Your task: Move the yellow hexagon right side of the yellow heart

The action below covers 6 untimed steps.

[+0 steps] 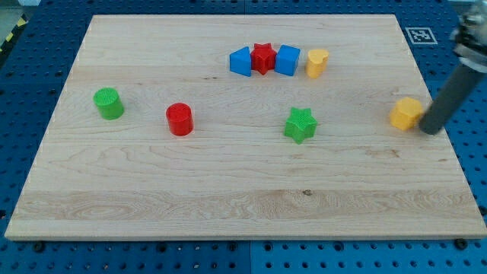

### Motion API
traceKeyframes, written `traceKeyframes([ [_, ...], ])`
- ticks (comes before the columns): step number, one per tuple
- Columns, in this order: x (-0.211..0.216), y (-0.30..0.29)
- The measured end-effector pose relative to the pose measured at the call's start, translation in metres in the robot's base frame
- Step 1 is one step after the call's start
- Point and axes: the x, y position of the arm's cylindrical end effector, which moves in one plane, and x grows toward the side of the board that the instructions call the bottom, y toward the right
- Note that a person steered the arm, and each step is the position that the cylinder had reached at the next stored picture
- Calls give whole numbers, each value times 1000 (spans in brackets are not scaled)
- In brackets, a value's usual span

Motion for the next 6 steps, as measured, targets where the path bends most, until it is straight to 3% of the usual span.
traceKeyframes([
  [1,-34,-49],
  [3,-1,-67],
  [4,-33,-79],
  [6,-42,-79],
])
